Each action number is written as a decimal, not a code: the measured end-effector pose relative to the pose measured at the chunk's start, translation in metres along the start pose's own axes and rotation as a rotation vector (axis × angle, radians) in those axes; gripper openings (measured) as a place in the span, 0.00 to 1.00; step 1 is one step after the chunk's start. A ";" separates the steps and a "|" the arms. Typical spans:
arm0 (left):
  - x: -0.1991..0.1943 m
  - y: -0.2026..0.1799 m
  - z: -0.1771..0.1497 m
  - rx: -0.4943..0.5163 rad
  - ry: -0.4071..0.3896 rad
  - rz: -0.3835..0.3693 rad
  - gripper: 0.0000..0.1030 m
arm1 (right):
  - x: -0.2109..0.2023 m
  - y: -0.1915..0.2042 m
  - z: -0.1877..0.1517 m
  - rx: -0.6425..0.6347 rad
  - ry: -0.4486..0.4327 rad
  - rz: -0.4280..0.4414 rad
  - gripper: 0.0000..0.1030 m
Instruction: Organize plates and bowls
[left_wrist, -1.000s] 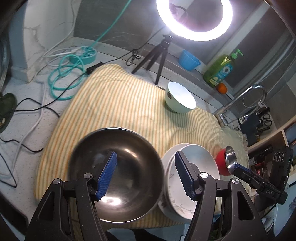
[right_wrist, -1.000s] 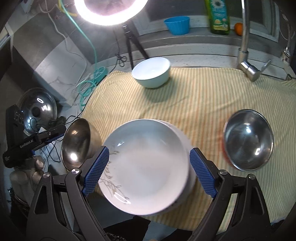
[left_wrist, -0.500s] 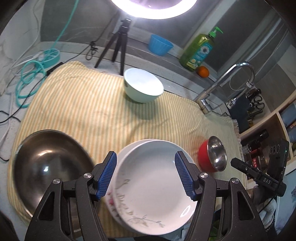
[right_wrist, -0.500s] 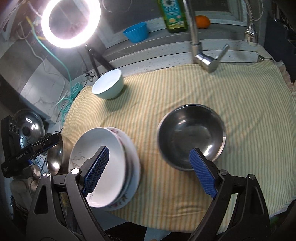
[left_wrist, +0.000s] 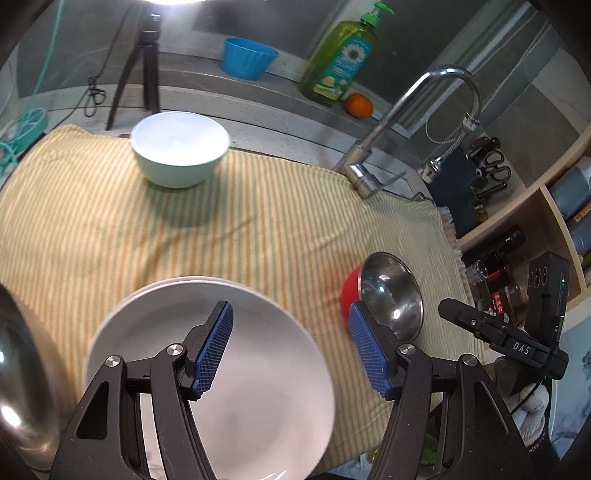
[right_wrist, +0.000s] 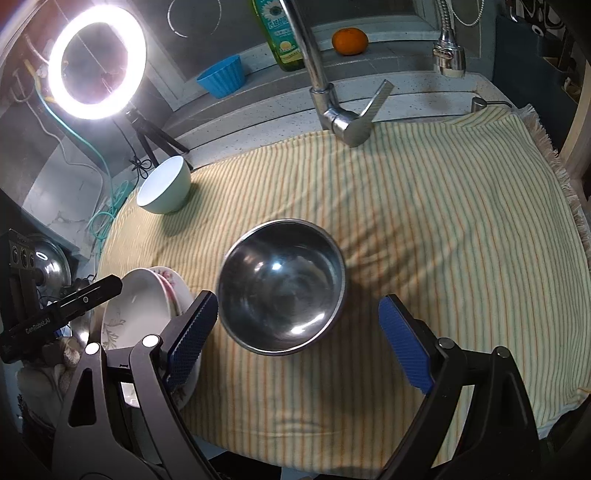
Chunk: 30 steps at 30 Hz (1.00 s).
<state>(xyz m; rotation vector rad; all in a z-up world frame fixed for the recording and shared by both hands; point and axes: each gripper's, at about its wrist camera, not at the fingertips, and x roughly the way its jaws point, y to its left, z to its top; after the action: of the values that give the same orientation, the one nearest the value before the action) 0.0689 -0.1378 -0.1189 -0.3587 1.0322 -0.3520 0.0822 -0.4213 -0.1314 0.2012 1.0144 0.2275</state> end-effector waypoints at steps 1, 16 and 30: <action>0.004 -0.004 0.000 0.006 0.004 -0.005 0.63 | 0.001 -0.004 0.000 0.003 0.003 0.002 0.88; 0.062 -0.045 -0.001 0.043 0.103 -0.080 0.43 | 0.025 -0.033 0.006 0.021 0.069 0.074 0.54; 0.085 -0.049 0.001 0.045 0.164 -0.097 0.28 | 0.048 -0.041 0.009 0.047 0.128 0.115 0.21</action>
<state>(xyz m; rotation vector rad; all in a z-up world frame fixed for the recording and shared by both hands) 0.1039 -0.2192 -0.1607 -0.3439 1.1678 -0.4978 0.1180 -0.4481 -0.1768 0.2905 1.1374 0.3248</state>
